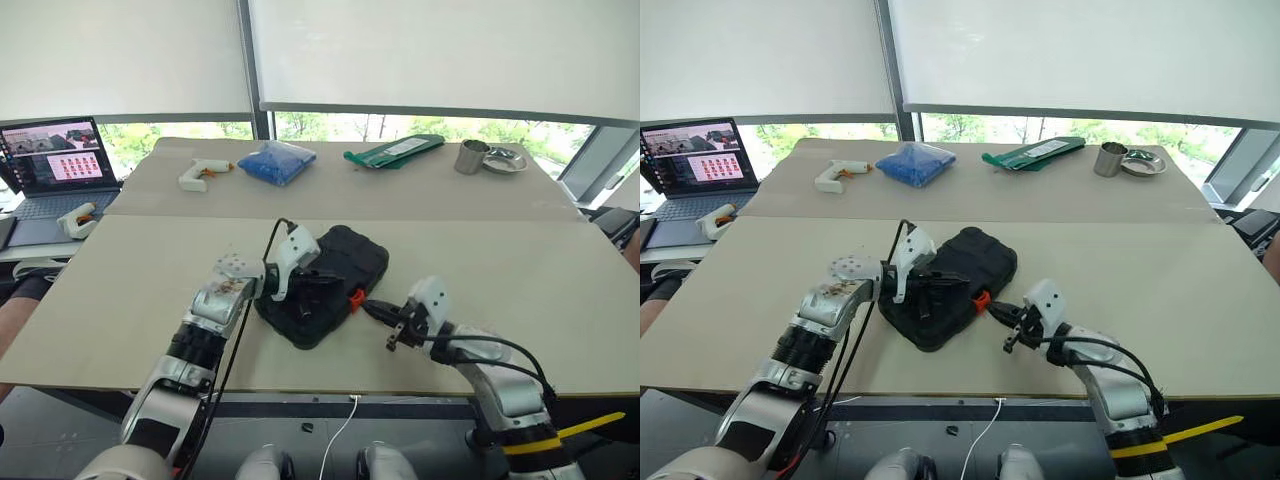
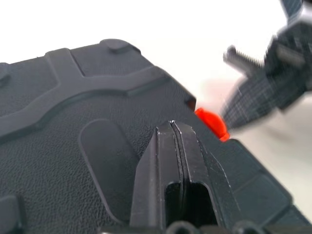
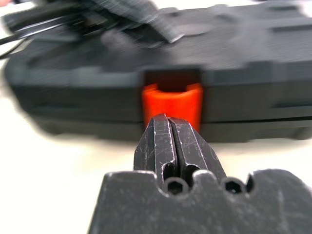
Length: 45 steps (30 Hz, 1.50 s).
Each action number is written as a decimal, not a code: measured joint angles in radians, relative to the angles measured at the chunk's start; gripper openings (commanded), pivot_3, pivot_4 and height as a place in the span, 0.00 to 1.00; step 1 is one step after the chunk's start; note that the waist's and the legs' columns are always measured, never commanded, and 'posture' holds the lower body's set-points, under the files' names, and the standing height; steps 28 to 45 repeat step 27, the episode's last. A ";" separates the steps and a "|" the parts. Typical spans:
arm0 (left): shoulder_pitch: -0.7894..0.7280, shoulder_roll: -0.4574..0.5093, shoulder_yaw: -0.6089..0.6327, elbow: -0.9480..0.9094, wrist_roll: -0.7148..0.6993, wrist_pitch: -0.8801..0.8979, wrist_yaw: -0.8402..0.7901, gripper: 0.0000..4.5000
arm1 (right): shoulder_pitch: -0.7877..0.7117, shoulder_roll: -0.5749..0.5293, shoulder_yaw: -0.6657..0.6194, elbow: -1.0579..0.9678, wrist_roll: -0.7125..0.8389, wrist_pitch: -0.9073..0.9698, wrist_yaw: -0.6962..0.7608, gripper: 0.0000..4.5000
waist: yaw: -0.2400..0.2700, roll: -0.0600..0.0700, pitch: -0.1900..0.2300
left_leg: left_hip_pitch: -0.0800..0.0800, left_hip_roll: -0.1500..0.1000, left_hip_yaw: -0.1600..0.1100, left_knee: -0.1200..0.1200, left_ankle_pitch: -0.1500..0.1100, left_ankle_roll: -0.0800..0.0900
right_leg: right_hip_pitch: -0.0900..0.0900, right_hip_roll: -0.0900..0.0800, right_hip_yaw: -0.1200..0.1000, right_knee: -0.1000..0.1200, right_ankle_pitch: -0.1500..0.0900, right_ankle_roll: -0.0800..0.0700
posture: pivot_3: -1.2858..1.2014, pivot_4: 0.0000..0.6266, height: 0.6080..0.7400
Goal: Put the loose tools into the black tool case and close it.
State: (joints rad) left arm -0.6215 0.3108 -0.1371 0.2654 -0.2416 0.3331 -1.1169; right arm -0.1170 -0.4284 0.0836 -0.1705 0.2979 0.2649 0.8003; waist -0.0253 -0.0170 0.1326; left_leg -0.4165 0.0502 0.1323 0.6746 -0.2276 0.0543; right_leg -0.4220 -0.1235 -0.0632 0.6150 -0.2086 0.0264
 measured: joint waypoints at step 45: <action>0.660 0.452 0.468 -0.118 0.019 -0.354 0.137 1.00 | 0.120 -0.285 -0.248 0.221 0.020 -0.498 0.313 0.99 | 0.040 -0.003 0.016 | -0.009 -0.001 0.003 0.000 -0.007 -0.007 | -0.013 -0.007 -0.004 -0.004 0.001 -0.005 | 0.52 0.24 0.99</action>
